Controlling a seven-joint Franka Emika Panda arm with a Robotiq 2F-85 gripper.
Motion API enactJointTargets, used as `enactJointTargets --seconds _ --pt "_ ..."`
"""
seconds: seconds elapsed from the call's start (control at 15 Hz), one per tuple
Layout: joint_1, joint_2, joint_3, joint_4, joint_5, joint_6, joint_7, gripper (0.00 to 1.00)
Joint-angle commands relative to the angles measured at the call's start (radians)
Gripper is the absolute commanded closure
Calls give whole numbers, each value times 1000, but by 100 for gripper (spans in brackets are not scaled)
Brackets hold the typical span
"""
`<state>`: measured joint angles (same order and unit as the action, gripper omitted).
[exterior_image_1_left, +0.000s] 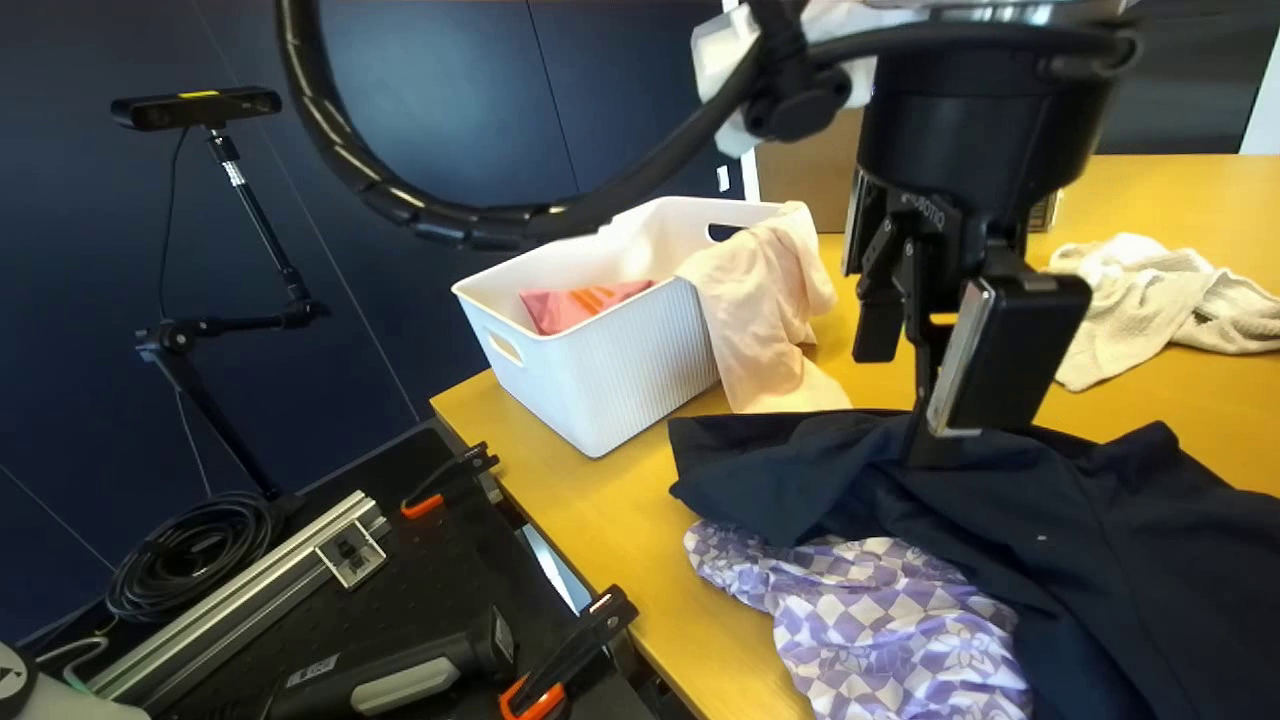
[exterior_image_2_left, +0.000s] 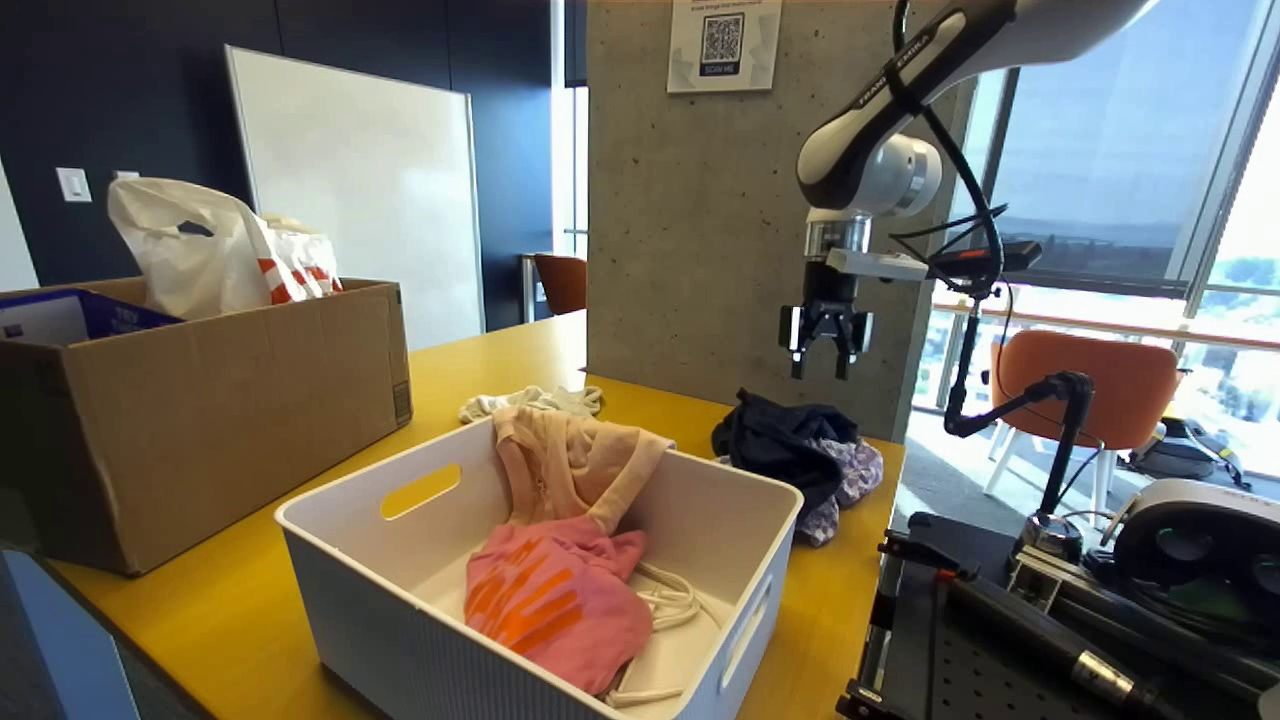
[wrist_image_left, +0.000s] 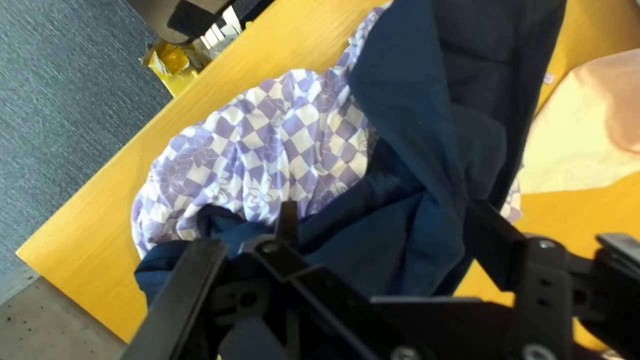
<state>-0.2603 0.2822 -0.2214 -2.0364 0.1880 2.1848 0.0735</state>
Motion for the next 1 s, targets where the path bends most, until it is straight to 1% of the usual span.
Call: enactJointTargets --seconds 0.0,0.2,0.27,0.4,0.6,0.93 --pt "73 -42 42 -1 3 73 93 0" --pt "124 -7 89 85 66 50 211 0" --pt "136 21 102 127 101 29 263 0" --pt "143 76 123 184 191 40 323 0" --pt "136 162 143 250 310 55 378 0" --pt "129 300 176 401 409 51 377 0"
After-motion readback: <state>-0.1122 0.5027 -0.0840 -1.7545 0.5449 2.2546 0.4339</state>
